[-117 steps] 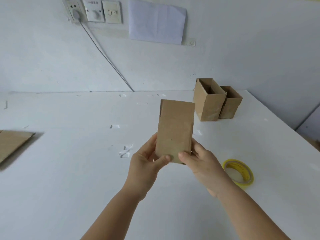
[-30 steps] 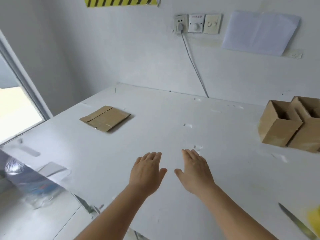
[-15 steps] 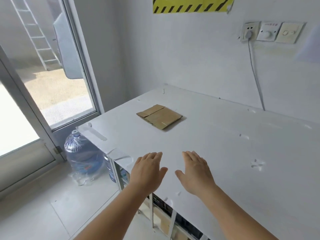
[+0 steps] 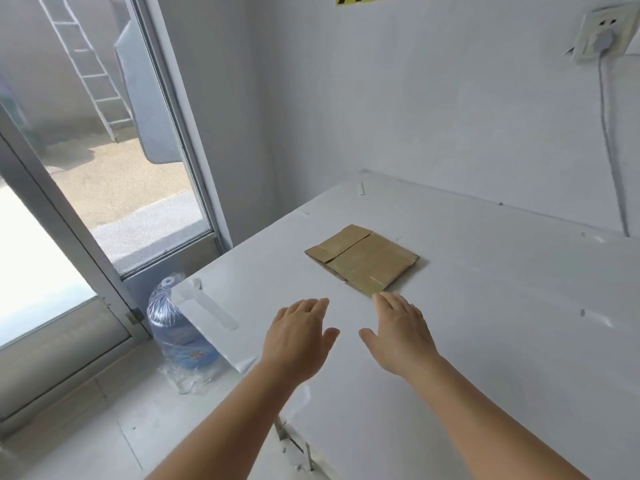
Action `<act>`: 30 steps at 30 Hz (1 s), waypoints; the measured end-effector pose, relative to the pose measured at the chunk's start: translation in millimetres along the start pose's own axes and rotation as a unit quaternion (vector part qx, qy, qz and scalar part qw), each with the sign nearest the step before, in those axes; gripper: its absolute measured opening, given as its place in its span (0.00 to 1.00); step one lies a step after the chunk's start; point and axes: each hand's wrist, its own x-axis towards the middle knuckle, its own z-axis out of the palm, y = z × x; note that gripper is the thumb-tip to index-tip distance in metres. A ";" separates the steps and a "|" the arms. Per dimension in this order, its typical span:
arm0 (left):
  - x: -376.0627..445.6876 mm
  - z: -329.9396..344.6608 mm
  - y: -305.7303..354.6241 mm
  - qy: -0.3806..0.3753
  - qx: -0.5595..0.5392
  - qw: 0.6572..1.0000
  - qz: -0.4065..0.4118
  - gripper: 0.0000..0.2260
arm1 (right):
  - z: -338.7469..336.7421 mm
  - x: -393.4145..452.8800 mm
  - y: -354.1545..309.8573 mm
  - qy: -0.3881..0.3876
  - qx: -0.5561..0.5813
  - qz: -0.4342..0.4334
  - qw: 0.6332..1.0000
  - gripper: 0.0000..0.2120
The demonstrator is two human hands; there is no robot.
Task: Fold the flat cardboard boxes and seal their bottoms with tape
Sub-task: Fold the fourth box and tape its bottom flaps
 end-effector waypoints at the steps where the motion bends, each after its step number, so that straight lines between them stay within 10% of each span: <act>1: 11.1 0.3 -5.8 -0.001 0.000 1.000 0.000 0.25 | -0.3 9.8 0.1 -0.001 -0.002 0.003 1.000 0.28; 30: 280.4 88.2 -123.3 -0.165 0.019 0.973 0.163 0.25 | 72.4 160.8 -12.7 -0.017 0.055 0.425 0.903 0.36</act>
